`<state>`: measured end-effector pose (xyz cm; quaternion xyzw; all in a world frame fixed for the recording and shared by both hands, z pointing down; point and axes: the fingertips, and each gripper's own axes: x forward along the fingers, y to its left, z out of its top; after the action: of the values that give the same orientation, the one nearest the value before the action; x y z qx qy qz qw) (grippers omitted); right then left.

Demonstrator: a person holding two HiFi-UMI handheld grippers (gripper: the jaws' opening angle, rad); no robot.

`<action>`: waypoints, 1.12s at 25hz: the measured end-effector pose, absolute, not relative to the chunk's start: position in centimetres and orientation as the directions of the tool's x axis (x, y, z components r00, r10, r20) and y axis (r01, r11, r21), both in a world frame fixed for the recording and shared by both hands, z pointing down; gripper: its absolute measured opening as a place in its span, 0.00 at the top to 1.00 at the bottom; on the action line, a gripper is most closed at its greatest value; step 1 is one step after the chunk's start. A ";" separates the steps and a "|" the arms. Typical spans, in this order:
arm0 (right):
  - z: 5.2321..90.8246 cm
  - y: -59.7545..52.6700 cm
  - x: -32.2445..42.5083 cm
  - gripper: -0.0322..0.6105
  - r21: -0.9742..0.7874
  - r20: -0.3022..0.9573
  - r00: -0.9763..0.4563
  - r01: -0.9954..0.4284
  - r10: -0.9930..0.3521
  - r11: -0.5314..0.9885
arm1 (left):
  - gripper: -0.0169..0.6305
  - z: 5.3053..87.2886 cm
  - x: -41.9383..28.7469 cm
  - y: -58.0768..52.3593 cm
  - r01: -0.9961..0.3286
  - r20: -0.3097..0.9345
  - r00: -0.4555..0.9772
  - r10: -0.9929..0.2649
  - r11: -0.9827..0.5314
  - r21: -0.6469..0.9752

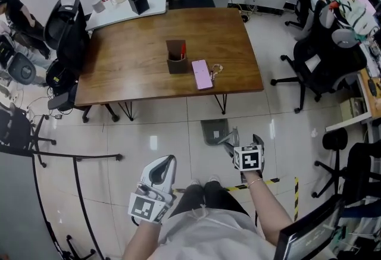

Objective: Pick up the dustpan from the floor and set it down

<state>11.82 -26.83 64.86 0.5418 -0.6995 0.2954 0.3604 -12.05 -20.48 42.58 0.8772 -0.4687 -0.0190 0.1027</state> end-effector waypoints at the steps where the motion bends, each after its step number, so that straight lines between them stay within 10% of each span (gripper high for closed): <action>1: 62.1 -26.2 12.0 0.22 -0.017 0.794 -0.153 -0.973 -0.589 0.230 | 0.95 41.6 -12.0 -20.0 -0.811 0.059 0.570 -0.820 -0.549 0.203; 5: 50.7 -24.4 12.6 0.94 0.090 0.546 -0.129 -0.973 -0.828 0.211 | 0.95 36.6 -11.6 -18.1 -0.803 -0.021 0.580 -0.814 -0.576 0.155; 19: 33.8 -2.7 8.0 0.95 0.198 0.087 -0.462 -0.860 -0.883 0.470 | 0.95 32.1 -4.9 -2.5 -0.869 -0.026 0.479 -0.878 -0.478 0.129; 28: 32.4 9.7 8.5 0.95 0.221 0.115 -0.568 -0.786 -0.815 0.578 | 0.95 32.0 -1.8 9.4 -0.870 -0.020 0.475 -0.880 -0.473 0.137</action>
<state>8.46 9.67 32.36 0.4535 -0.8824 -0.0726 0.1024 -1.77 9.38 32.01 0.8571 -0.5104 -0.0438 0.0539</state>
